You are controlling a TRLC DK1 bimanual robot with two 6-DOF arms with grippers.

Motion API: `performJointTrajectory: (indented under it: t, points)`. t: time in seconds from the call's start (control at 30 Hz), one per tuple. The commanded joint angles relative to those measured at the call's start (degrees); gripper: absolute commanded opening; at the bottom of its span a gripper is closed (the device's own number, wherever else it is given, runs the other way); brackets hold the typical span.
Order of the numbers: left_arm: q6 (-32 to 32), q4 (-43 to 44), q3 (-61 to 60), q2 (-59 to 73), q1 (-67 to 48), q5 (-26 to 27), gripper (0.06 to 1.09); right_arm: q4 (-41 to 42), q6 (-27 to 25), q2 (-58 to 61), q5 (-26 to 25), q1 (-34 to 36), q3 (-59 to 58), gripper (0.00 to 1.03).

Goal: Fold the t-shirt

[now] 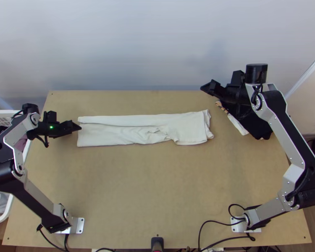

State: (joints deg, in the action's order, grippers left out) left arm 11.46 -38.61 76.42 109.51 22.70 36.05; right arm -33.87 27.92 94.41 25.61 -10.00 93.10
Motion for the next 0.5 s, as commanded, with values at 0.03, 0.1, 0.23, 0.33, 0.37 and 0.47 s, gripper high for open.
performJointTrajectory:
  t: [0.03,0.1,0.23,0.33,0.37,0.47]
  points:
    - [-2.24,2.49,-1.01,3.25,-2.22,-0.19,1.04,-0.76,1.70,-0.37,0.85,-0.37,2.17,0.99]
    - [-3.99,4.33,-1.01,4.04,-3.71,-1.51,1.04,-0.76,2.05,-0.37,0.85,-0.64,2.61,0.99]
    - [-5.66,5.21,-0.22,5.53,-6.70,-2.83,1.04,-1.20,2.40,-0.37,0.85,-0.81,4.11,0.99]
    - [-6.81,6.62,-0.13,5.80,-9.60,-4.59,1.04,-1.55,2.58,-0.37,0.85,-0.81,5.16,0.99]
    - [-7.51,7.06,-0.05,5.89,-10.57,-4.85,1.04,-1.64,2.58,-0.37,0.85,-0.81,5.43,0.99]
    - [-9.53,8.38,0.22,6.24,-13.47,-6.43,1.04,-1.64,2.75,-0.37,0.85,-0.81,5.78,0.99]
